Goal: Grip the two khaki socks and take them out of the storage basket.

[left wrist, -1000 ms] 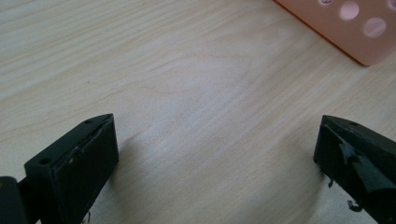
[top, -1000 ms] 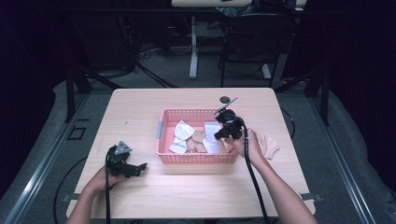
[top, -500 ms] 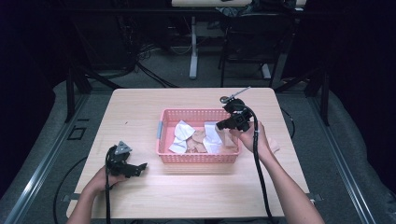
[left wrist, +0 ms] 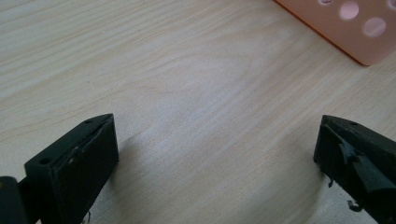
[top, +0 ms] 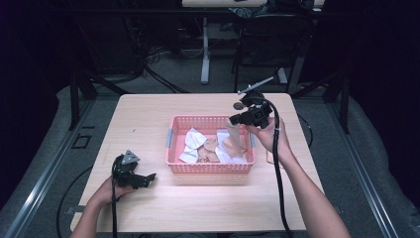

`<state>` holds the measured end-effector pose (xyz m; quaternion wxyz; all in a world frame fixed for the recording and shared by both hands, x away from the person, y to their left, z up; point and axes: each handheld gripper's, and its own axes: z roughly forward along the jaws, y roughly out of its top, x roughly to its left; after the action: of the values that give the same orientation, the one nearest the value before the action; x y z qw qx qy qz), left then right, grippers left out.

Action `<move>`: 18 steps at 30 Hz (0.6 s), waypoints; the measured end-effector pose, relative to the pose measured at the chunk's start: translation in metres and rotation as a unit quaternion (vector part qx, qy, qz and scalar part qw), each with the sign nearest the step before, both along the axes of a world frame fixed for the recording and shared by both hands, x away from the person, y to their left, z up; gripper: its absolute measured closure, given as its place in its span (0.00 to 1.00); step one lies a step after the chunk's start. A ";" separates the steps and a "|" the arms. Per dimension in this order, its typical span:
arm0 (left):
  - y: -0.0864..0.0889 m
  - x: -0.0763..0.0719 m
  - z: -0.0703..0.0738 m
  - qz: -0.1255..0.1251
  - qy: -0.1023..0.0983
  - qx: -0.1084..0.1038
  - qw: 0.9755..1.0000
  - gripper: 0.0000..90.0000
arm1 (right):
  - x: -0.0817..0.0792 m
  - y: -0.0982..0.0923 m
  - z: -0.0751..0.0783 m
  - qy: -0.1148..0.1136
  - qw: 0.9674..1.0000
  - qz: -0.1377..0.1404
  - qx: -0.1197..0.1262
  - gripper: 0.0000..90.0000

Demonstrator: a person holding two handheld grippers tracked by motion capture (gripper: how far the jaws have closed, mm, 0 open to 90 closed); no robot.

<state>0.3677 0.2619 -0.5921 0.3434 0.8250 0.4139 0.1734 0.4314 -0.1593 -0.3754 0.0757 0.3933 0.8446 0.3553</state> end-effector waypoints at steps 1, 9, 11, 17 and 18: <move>0.000 0.000 0.000 0.000 0.000 0.000 1.000 0.00 | -0.001 0.000 0.009 -0.008 1.000 -0.001 0.003 0.98; 0.000 0.000 0.000 0.000 0.000 0.000 1.000 0.00 | -0.003 -0.007 0.038 -0.032 0.999 -0.007 0.011 0.98; 0.000 0.000 0.000 0.000 0.000 0.000 1.000 0.00 | -0.004 -0.010 0.045 -0.039 0.999 -0.010 0.016 0.98; 0.000 0.000 0.000 0.000 0.000 0.001 1.000 0.00 | -0.007 -0.025 0.061 -0.053 0.998 -0.021 0.023 0.98; 0.000 0.000 0.000 0.000 0.000 0.000 1.000 0.00 | -0.009 -0.032 0.065 -0.057 0.998 -0.027 0.027 0.98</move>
<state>0.3677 0.2619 -0.5921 0.3434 0.8250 0.4140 0.1733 0.4225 -0.1908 -0.3100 0.1230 0.3973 0.8180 0.3974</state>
